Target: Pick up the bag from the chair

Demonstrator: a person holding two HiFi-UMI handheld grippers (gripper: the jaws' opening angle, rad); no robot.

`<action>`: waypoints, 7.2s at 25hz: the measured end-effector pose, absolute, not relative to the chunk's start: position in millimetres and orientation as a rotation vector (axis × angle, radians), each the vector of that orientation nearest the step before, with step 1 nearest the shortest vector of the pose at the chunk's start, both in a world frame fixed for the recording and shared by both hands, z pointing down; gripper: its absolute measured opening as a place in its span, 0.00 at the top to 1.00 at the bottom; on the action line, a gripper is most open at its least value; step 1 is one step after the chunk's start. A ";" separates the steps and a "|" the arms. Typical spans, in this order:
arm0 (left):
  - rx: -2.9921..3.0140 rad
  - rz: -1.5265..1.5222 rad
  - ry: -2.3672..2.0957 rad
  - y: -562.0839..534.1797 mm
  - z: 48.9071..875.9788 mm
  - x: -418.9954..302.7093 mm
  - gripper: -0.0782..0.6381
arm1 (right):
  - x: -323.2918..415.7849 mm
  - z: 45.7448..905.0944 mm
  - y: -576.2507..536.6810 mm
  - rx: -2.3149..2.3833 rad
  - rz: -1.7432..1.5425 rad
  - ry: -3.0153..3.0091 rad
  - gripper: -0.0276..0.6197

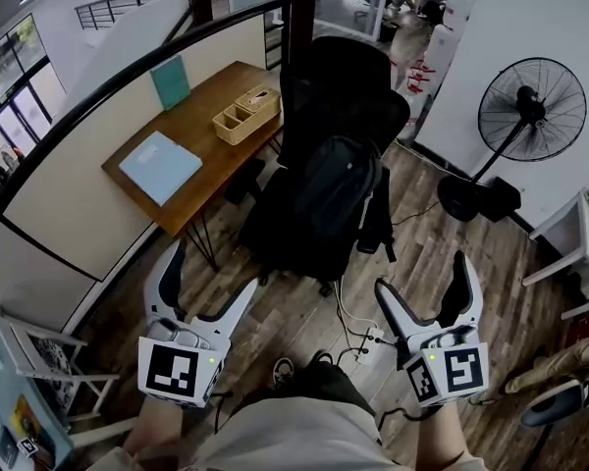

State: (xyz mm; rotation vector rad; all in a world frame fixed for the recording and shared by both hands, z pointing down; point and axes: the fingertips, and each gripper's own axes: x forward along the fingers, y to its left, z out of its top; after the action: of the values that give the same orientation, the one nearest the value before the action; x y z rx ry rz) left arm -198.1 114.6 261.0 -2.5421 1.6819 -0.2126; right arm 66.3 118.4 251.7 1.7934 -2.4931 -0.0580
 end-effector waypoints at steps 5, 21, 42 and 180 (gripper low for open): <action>-2.564 -0.217 1.673 78.2 270.7 -198.5 0.31 | 71.9 257.8 82.7 1.806 -0.103 -2.450 0.07; -2.608 -0.312 1.587 -121.4 293.8 -125.1 0.31 | 108.2 294.7 -104.1 1.723 0.027 -2.481 0.08; -2.620 -0.328 1.514 -287.4 289.4 -53.1 0.31 | 166.2 321.3 -251.4 1.703 0.116 -2.462 0.09; -2.829 -0.168 1.068 -428.2 281.0 -148.2 0.72 | 34.6 268.3 -354.1 1.816 0.130 -2.470 0.79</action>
State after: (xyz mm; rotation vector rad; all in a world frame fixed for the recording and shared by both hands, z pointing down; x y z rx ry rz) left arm -148.2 -428.2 281.0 -2.8292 1.0681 -0.1684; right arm 34.6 -354.1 268.3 1.8156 -2.4703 0.1304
